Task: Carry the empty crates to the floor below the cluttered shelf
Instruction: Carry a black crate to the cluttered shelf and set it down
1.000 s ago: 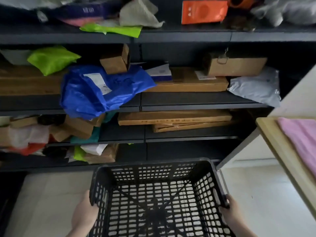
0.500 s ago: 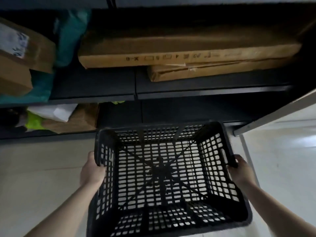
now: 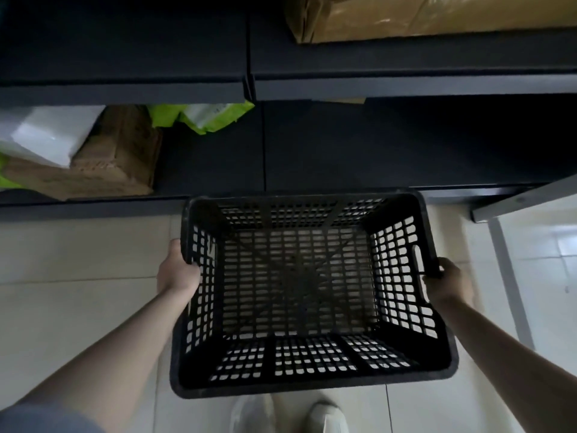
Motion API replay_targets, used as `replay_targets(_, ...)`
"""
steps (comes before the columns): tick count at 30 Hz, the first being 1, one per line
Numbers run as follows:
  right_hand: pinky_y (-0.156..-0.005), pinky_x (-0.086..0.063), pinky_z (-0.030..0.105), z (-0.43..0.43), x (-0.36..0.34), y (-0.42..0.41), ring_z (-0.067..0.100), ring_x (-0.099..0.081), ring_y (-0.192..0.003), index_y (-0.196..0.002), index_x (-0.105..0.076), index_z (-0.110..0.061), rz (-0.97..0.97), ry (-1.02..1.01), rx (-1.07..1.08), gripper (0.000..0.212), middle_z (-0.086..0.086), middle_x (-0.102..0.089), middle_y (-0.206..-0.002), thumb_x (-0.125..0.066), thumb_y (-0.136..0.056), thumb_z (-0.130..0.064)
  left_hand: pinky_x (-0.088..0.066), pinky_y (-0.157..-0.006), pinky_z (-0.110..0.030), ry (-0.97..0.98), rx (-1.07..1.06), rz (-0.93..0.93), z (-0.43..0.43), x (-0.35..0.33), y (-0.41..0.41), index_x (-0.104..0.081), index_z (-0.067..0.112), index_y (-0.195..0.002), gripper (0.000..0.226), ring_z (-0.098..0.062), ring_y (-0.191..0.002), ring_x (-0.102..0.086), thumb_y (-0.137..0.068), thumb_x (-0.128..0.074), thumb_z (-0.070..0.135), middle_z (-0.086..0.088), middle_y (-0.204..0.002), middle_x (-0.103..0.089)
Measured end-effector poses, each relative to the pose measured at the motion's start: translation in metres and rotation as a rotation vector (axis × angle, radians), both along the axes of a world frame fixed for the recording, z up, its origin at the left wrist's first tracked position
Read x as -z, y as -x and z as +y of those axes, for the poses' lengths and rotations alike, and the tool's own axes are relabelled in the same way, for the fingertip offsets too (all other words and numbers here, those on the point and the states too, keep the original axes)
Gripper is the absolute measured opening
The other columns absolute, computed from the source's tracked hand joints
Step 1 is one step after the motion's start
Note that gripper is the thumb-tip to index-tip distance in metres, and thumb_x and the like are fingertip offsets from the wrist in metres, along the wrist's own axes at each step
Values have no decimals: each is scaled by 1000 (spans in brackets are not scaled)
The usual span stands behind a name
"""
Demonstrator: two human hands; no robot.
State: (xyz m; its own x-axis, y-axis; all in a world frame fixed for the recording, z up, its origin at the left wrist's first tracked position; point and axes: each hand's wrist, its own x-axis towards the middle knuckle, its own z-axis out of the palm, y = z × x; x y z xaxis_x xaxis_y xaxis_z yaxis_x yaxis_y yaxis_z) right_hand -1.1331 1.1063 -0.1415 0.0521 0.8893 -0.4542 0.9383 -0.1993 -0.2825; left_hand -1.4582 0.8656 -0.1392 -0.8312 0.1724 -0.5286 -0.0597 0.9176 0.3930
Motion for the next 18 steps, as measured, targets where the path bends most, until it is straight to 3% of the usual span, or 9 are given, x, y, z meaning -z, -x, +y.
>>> replay_targets(6,-73,-44,36,-7,6,7,44,-60,-102,-120,-55,-4,-45,-25,32,37,28,-64,-113,-48,-84,4,-50,-73,-40,-16,14,-21,0,12,-1,-43,17,-121,33,-30,-80,-58,-90,-45,9,-4,-89,-61)
replay_targets(10,-84,-47,43,-16,-12,19,43,-55,-110,-131,-39,-5,-43,26,-44,56,24,-54,-128,-55,-78,5,-47,-73,-37,2,57,-63,-1,-9,-4,-36,23,-130,48,-26,-83,-56,-87,-52,10,-6,-103,-62)
replay_targets(13,-96,-46,49,-24,-51,36,39,-48,-121,-142,-28,-12,-17,27,-189,75,16,-42,-142,-62,-75,-4,-49,-83,-41,1,103,-37,6,-46,-9,-32,26,-137,57,-32,-102,-60,-86,-53,11,-9,-127,-58)
replay_targets(15,-100,-43,50,-27,-91,49,37,-45,-125,-144,-27,-14,22,8,-288,76,13,-40,-144,-64,-78,-18,-46,-92,-41,12,120,-22,14,-82,-14,-28,24,-144,62,-35,-119,-54,-89,-54,14,-10,-140,-49)
replay_targets(18,-105,-39,46,-35,-167,71,32,-41,-130,-146,-23,-18,42,-40,-423,71,7,-37,-148,-58,-85,-29,-44,-98,-41,-10,166,3,24,-151,-24,-24,25,-147,65,-33,-128,-50,-90,-55,26,-7,-147,-43)
